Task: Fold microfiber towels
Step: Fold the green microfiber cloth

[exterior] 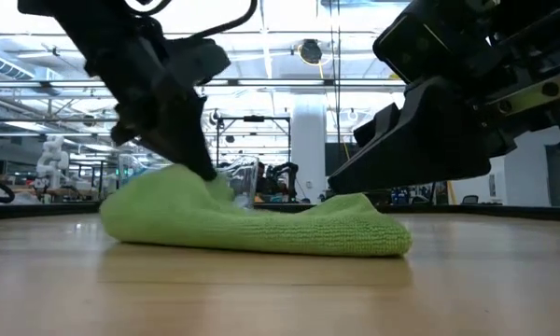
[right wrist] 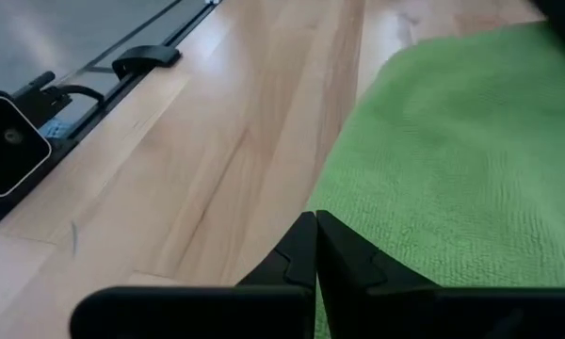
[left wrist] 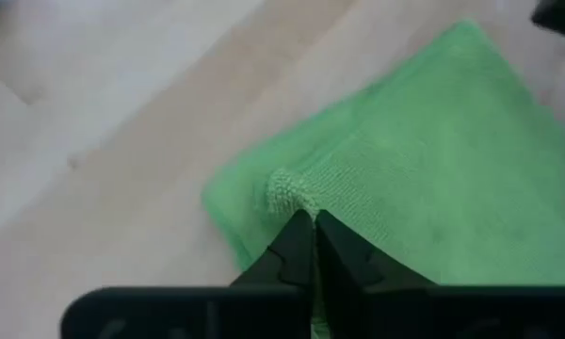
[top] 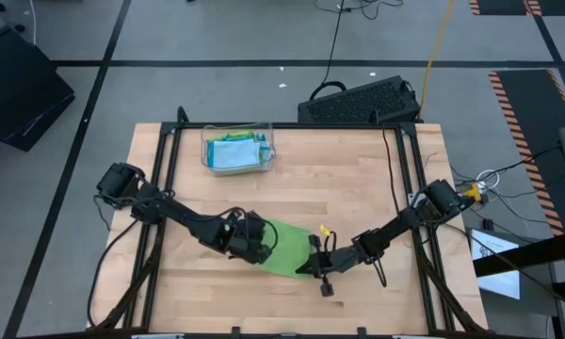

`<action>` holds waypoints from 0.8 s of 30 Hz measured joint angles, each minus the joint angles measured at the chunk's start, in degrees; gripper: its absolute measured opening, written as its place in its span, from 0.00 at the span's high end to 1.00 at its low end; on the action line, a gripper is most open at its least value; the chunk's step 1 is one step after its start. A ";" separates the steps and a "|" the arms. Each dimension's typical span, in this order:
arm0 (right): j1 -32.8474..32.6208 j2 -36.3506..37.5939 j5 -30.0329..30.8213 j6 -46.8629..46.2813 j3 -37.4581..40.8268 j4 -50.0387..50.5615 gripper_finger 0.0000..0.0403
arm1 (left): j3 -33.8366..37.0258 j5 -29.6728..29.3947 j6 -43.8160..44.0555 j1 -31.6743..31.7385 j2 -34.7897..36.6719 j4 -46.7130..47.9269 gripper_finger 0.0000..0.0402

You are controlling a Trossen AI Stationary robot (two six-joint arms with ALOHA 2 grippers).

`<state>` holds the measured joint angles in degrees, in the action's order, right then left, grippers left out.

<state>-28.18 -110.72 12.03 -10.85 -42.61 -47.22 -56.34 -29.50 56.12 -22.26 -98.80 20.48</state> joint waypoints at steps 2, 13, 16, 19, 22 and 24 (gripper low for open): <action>0.00 0.00 -0.02 0.00 0.00 -0.06 1.00 | -0.02 -1.72 -2.40 0.52 -0.02 -0.12 0.98; -0.02 0.00 -0.07 0.02 0.00 0.42 1.00 | 0.00 -1.82 -4.56 3.89 -0.56 0.78 0.82; -0.02 0.00 -0.09 0.02 0.00 1.11 1.00 | 0.01 -3.69 -5.40 4.88 0.28 0.64 0.72; -0.04 0.00 -0.09 0.00 0.00 2.34 1.00 | 0.00 -5.05 -6.95 5.75 1.67 0.82 0.62; -0.04 0.00 -0.02 0.00 0.00 4.05 1.00 | 0.00 -5.22 -9.09 6.19 3.87 -0.45 0.56; -0.04 0.04 -0.02 0.01 0.00 4.66 1.00 | 0.00 -4.48 -11.20 5.68 4.87 -2.11 0.54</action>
<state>-28.23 -110.68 12.01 -10.84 -42.61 -42.56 -56.34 -33.97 44.92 -16.58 -93.93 18.37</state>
